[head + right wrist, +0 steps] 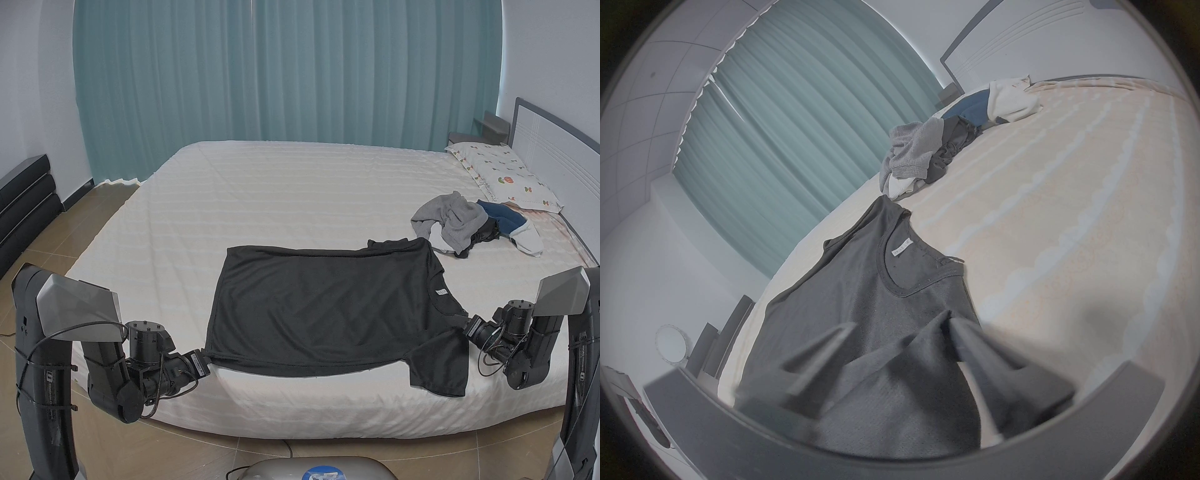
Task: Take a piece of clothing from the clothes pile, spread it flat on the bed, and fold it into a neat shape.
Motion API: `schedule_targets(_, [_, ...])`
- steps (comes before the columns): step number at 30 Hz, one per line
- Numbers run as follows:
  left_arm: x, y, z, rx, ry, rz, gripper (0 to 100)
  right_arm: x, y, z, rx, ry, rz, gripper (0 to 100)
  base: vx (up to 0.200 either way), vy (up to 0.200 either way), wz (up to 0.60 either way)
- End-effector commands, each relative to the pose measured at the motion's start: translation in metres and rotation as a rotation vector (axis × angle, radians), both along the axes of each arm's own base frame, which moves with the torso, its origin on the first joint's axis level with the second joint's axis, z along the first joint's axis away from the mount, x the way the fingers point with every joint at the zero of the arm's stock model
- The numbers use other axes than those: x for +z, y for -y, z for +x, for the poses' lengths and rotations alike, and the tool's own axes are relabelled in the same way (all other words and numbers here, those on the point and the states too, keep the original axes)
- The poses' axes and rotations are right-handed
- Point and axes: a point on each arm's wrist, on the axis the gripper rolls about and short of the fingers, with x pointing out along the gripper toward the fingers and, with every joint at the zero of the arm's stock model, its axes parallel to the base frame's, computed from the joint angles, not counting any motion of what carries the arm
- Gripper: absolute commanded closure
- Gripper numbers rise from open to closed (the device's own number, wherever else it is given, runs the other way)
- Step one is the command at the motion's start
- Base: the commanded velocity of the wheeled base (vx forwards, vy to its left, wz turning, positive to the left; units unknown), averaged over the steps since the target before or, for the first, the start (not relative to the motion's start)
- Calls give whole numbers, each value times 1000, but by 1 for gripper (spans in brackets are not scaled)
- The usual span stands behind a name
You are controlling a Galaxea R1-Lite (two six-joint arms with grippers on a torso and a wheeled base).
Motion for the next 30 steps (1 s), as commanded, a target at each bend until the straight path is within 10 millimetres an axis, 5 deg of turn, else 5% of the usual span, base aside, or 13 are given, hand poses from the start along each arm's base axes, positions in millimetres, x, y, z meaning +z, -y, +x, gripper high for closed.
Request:
schedule_targets(1, [-1,0,0,-1,-2,0,100,9,10,-18,18,-25,27,0,0,0,0])
schedule_targets(12, [0,0,0,2,-1,-1,100,8,20,-54,100,-123,97,0,0,0,0])
schedule_targets(30, [0,-1,0,5,0,-4,100,-10,2,-52,199,-145,101,0,0,0,0])
